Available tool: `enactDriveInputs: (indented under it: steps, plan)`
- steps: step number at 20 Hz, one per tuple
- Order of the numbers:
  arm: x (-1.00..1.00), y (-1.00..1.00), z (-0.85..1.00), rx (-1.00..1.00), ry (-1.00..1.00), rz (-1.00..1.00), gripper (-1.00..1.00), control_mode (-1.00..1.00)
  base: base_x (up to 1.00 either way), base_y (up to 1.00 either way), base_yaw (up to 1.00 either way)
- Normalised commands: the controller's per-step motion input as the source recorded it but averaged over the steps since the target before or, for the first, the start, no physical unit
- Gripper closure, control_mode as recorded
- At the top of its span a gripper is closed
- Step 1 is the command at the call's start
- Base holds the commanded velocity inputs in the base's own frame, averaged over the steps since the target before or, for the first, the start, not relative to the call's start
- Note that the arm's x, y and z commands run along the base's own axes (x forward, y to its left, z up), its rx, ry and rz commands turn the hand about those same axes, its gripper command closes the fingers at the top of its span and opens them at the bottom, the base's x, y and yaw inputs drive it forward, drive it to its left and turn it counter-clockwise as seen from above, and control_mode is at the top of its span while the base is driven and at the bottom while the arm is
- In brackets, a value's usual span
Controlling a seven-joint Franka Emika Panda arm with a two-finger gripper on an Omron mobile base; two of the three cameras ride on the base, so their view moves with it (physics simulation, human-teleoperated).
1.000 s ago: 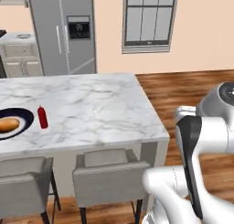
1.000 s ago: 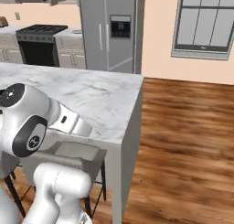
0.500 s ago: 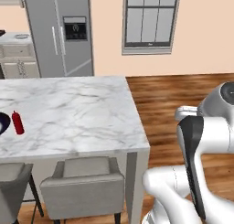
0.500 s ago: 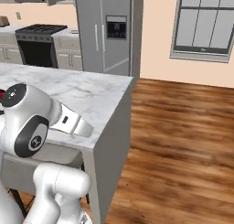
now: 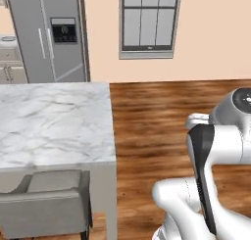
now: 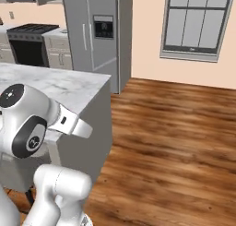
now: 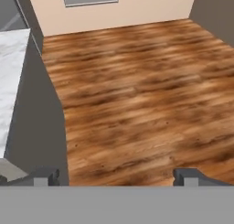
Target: Move the hot dog bun to the plate on the dining table and place the condiment next to that plate. Then navigate to the fridge and take the sausage and place it on the plate as well.
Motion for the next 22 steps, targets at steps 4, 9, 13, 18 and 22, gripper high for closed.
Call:
enactDriveInputs:
  steps: [4,9,13,18,22]
  plan:
    - [0.0,0.0,0.0,0.0,0.0,0.0,-1.0,1.0,0.25,-1.0,0.05]
    - [0.0,0.0,0.0,0.0,0.0,0.0,-1.0,1.0,0.74,-0.94,0.21]
    - [0.0,0.0,0.0,0.0,0.0,0.0,-1.0,1.0,1.0,-0.57,0.38]
    - [0.0,0.0,0.0,0.0,0.0,0.0,-1.0,1.0,1.0,-0.44,0.43]
    - [0.0,0.0,0.0,0.0,0.0,0.0,-1.0,1.0,1.0,-0.59,0.37]
